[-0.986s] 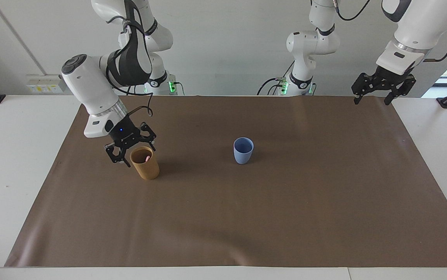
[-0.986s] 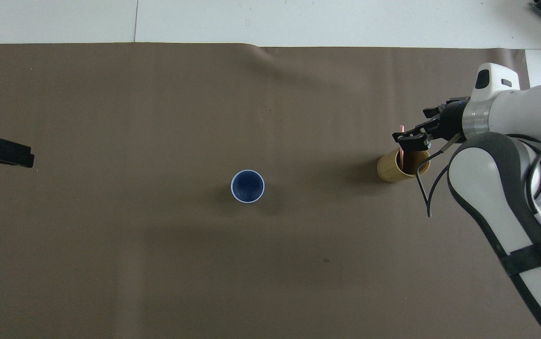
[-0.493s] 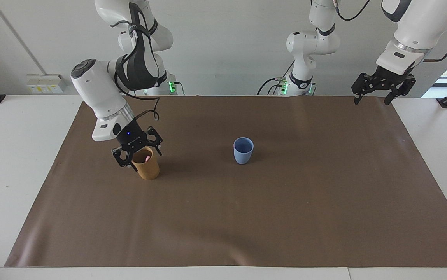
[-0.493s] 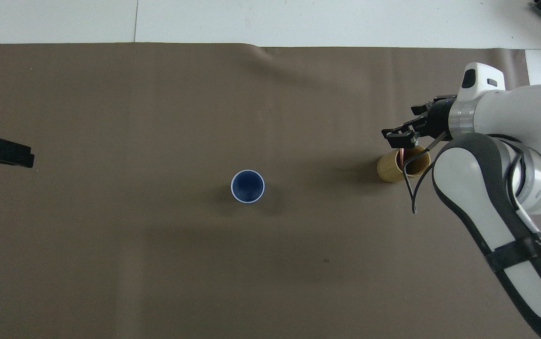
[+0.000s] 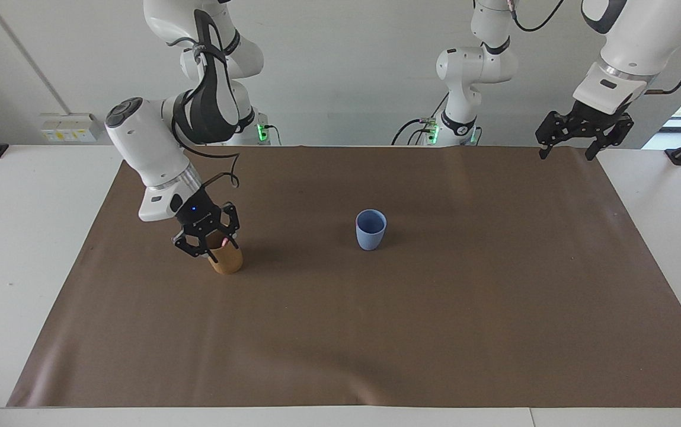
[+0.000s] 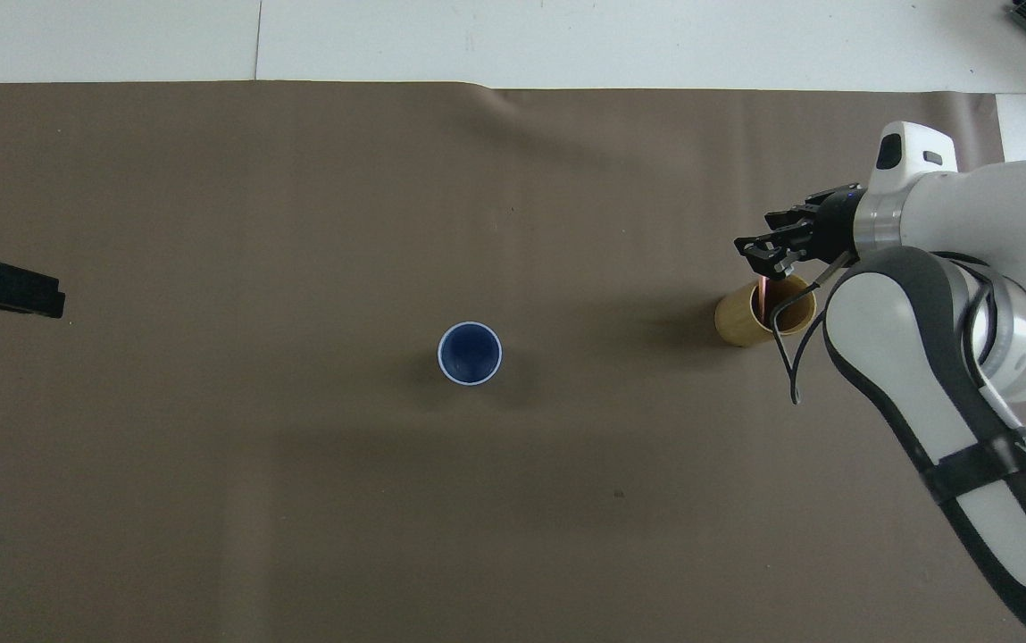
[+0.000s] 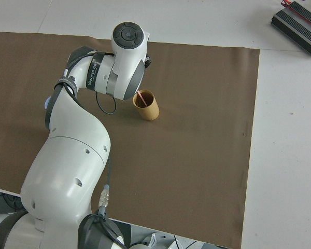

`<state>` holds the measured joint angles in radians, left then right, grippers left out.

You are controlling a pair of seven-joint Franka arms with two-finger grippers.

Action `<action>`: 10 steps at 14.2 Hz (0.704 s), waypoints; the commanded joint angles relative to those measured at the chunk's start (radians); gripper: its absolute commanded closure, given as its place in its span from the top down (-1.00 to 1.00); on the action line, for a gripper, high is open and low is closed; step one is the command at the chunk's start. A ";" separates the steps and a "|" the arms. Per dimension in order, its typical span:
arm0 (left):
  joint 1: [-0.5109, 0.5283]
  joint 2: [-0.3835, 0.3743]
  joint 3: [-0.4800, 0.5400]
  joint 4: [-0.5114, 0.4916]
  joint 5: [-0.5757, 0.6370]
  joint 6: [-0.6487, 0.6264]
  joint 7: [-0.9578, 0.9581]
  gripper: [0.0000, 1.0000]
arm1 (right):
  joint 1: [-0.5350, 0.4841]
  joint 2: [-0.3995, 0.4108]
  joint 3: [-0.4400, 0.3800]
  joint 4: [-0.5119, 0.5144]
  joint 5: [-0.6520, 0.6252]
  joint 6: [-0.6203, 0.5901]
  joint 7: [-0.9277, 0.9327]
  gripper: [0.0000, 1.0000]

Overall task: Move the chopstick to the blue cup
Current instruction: 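Close the right gripper on the top of the pink stick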

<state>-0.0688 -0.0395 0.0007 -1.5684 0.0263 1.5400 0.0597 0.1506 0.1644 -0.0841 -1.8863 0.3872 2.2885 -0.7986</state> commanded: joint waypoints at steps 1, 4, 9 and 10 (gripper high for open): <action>0.011 0.010 -0.007 0.025 0.001 -0.021 0.003 1.00 | -0.026 -0.003 0.004 0.003 0.042 -0.037 -0.057 -0.13; 0.011 0.010 -0.007 0.025 0.001 -0.021 0.003 1.00 | -0.025 -0.003 0.004 0.006 0.052 -0.038 -0.062 -0.60; 0.011 0.010 -0.007 0.025 0.001 -0.021 0.003 1.00 | -0.025 -0.012 0.003 0.015 0.052 -0.063 -0.054 -1.00; 0.011 0.010 -0.007 0.025 0.001 -0.021 0.003 1.00 | -0.025 -0.019 0.001 0.018 0.050 -0.063 -0.054 -1.00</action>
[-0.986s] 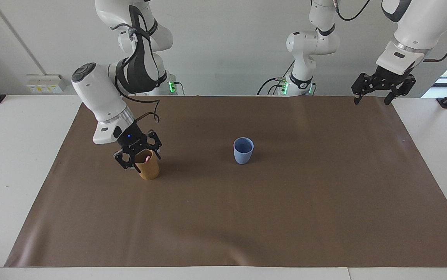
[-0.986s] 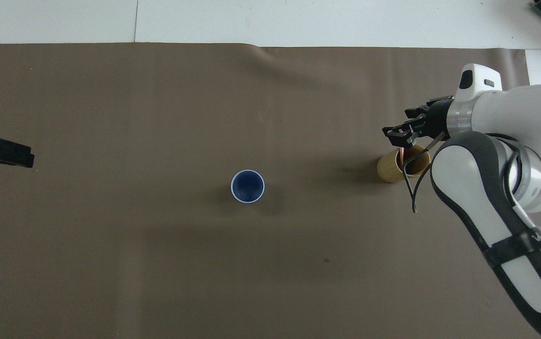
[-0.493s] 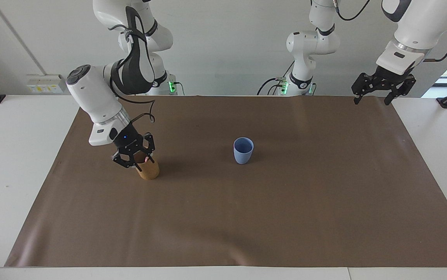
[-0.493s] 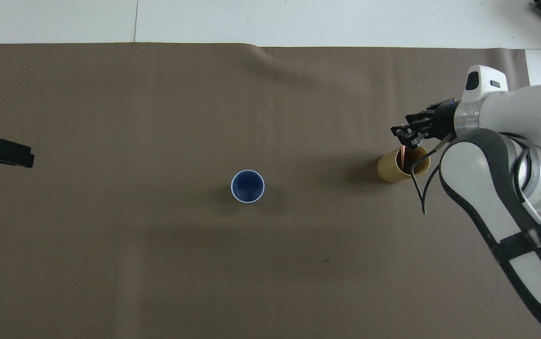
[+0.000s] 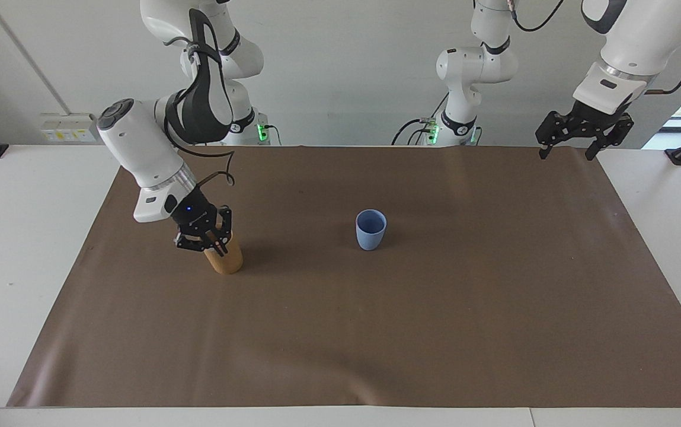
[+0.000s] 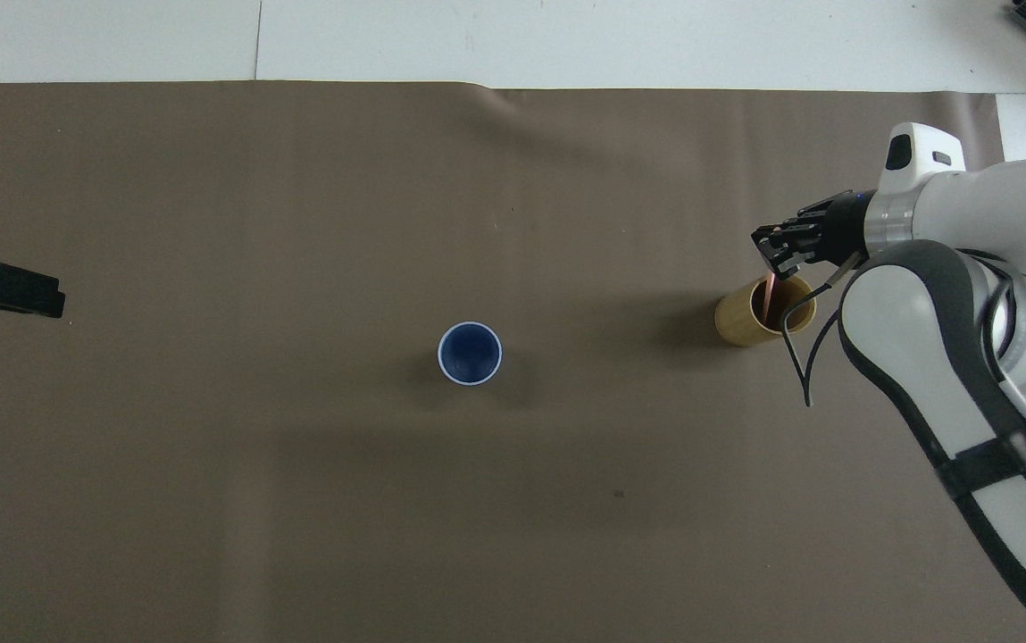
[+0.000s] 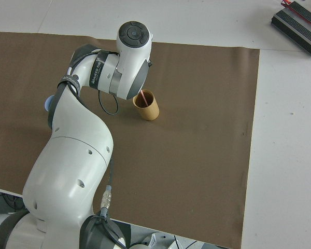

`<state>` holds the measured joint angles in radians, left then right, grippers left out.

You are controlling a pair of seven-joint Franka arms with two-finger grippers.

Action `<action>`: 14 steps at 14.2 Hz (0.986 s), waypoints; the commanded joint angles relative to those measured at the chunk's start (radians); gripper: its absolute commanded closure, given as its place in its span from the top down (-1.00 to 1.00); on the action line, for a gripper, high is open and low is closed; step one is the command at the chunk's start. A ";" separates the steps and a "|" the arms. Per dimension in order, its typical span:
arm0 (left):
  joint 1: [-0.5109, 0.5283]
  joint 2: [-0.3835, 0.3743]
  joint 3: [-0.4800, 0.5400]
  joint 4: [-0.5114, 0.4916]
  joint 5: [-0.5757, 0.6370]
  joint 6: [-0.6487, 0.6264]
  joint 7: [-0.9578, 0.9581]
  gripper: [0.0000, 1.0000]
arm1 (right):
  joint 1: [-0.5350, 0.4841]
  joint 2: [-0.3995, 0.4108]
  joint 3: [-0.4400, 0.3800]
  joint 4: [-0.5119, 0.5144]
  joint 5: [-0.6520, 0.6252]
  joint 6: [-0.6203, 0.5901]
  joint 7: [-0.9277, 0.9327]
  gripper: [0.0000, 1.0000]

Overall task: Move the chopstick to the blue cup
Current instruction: 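Lift the pink stick out of the yellow cup with the right gripper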

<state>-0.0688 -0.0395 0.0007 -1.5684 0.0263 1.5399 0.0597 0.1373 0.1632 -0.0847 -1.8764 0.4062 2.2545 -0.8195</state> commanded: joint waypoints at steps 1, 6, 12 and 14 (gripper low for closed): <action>0.011 0.010 -0.007 0.025 0.001 -0.021 0.003 1.00 | -0.013 -0.027 0.002 0.014 0.031 -0.033 -0.033 -1.00; 0.011 0.010 -0.007 0.025 0.001 -0.021 0.003 1.00 | -0.025 -0.100 -0.007 0.066 0.031 -0.156 -0.026 -1.00; 0.011 0.010 -0.007 0.025 0.001 -0.021 0.003 1.00 | -0.010 -0.136 0.005 0.175 0.020 -0.257 0.115 -1.00; 0.011 0.010 -0.007 0.025 0.001 -0.021 0.003 1.00 | 0.010 -0.131 0.028 0.198 0.023 -0.257 0.184 -1.00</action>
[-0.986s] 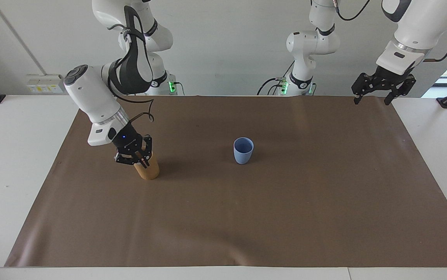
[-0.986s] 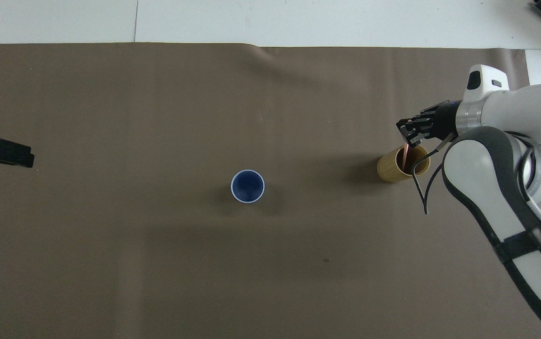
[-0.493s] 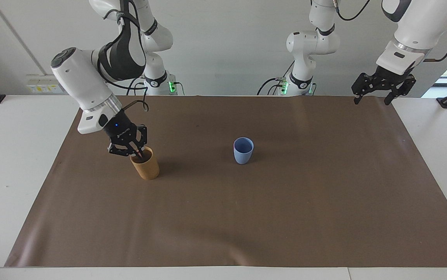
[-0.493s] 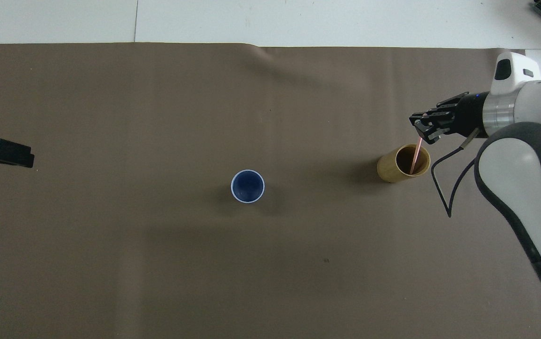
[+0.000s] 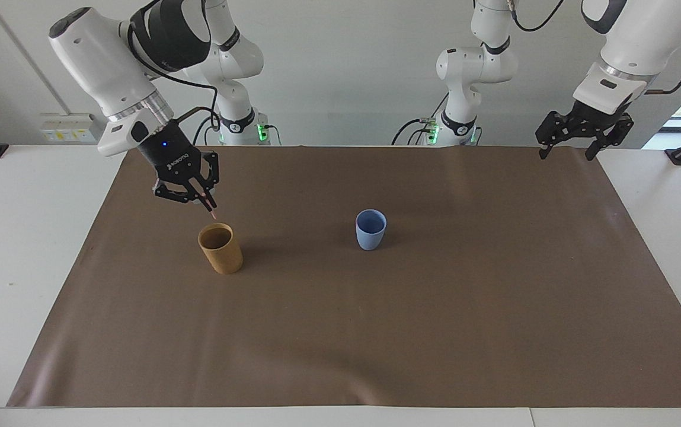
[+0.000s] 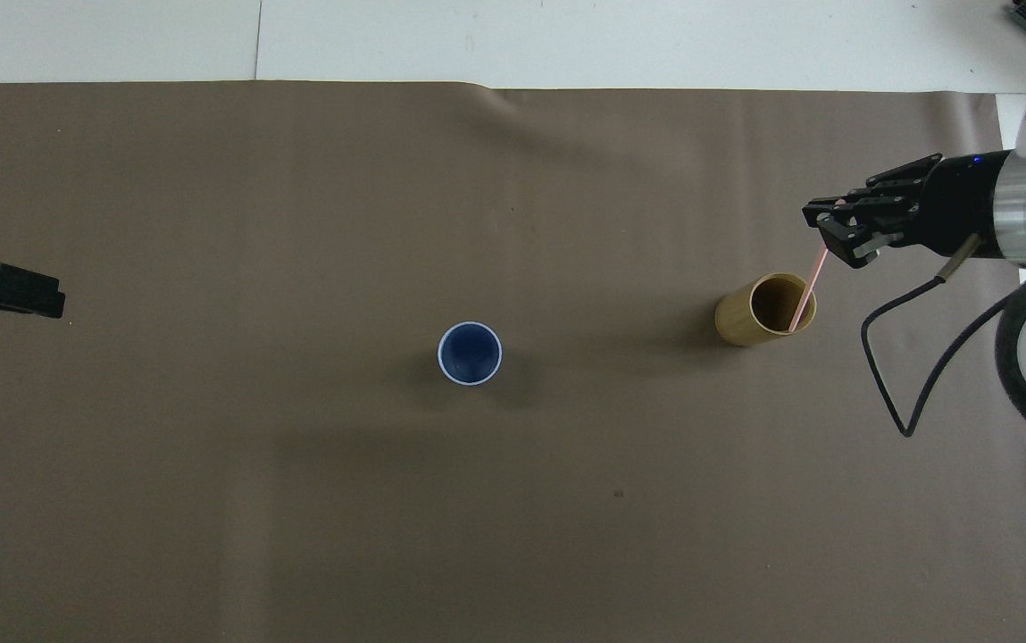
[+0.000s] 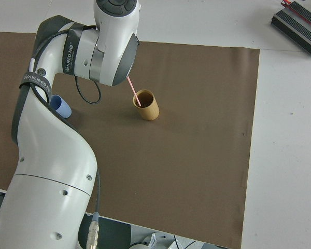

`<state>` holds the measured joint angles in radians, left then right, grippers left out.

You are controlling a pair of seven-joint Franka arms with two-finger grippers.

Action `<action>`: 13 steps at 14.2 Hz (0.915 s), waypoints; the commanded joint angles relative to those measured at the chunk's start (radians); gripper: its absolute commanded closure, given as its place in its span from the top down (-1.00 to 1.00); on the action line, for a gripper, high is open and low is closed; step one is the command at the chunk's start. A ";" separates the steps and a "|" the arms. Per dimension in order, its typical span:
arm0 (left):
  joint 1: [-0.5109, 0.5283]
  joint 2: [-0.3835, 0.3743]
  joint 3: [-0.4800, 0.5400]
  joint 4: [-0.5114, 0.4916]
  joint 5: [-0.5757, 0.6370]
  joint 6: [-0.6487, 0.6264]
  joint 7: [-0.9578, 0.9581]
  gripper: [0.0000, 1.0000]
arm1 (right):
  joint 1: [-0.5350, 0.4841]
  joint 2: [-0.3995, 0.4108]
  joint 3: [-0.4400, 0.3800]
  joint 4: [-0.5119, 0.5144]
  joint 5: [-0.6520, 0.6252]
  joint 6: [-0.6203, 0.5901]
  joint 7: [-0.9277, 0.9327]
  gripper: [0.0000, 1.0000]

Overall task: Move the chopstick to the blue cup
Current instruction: 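Carry the pink stick over the blue cup and lower it inside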

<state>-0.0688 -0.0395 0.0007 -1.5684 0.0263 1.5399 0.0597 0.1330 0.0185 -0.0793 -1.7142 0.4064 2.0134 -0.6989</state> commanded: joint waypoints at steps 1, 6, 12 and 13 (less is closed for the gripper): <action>0.011 0.010 -0.007 0.025 0.001 -0.021 0.003 1.00 | 0.028 0.020 0.032 0.053 0.019 -0.009 0.096 -1.00; 0.011 0.010 -0.007 0.025 0.001 -0.024 0.003 1.00 | 0.256 0.031 0.044 0.077 -0.161 0.109 0.535 -1.00; 0.011 0.010 -0.007 0.024 0.001 -0.026 0.005 1.00 | 0.451 0.155 0.044 0.122 -0.262 0.272 0.797 -1.00; 0.011 0.010 -0.007 0.025 0.001 -0.024 0.003 1.00 | 0.470 0.175 0.044 0.133 -0.302 0.284 0.846 -1.00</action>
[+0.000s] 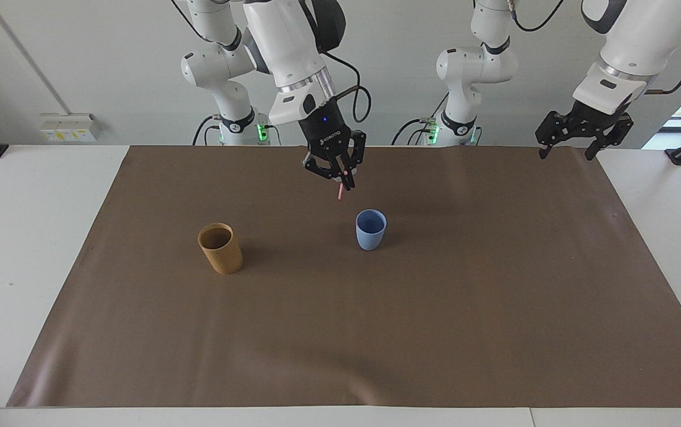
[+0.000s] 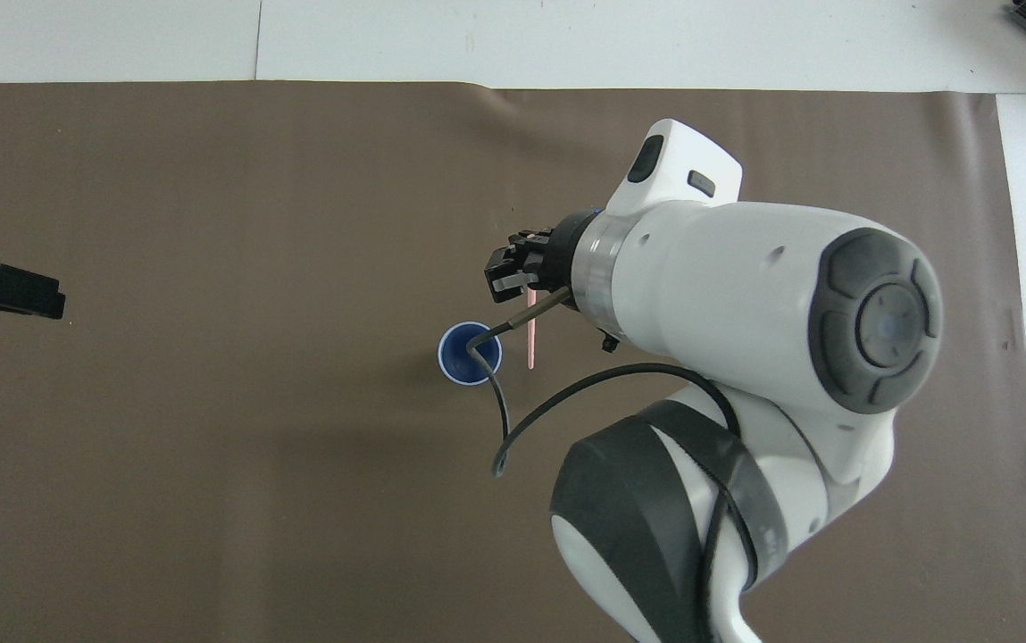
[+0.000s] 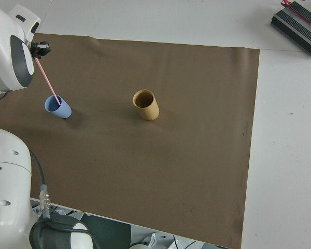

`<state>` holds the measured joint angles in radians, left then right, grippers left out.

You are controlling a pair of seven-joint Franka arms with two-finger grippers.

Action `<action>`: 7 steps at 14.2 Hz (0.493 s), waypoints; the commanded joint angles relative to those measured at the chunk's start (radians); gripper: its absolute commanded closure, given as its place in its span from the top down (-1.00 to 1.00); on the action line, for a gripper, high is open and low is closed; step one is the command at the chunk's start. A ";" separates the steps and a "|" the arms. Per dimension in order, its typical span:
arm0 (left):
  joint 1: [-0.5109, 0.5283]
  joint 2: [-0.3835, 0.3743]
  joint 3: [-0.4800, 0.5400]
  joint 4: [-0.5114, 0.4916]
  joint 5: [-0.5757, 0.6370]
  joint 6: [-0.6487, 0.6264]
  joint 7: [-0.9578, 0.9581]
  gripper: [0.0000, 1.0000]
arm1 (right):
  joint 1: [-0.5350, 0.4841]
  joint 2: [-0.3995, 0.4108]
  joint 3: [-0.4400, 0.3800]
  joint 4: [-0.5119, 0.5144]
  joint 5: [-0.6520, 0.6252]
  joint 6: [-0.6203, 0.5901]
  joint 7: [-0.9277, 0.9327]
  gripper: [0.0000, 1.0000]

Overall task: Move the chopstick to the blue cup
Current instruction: 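Carry the pink stick over the blue cup and lower it inside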

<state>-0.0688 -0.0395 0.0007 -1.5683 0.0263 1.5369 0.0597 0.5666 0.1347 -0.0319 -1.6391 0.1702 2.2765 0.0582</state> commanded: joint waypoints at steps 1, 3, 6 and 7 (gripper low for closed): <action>0.011 0.010 -0.007 0.025 0.001 -0.021 0.003 1.00 | 0.053 0.071 -0.002 0.065 -0.098 0.034 0.127 -1.00; 0.011 0.010 -0.007 0.025 0.001 -0.018 0.003 1.00 | 0.068 0.086 -0.002 0.065 -0.107 0.055 0.146 -1.00; 0.012 0.010 -0.007 0.024 0.001 -0.021 0.003 1.00 | 0.068 0.120 -0.003 0.067 -0.104 0.106 0.146 -1.00; 0.012 0.010 -0.007 0.024 0.001 -0.021 0.003 1.00 | 0.068 0.124 -0.003 0.067 -0.106 0.121 0.147 -1.00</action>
<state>-0.0688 -0.0395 0.0005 -1.5683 0.0263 1.5369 0.0597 0.6381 0.2249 -0.0365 -1.5967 0.0869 2.3656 0.1814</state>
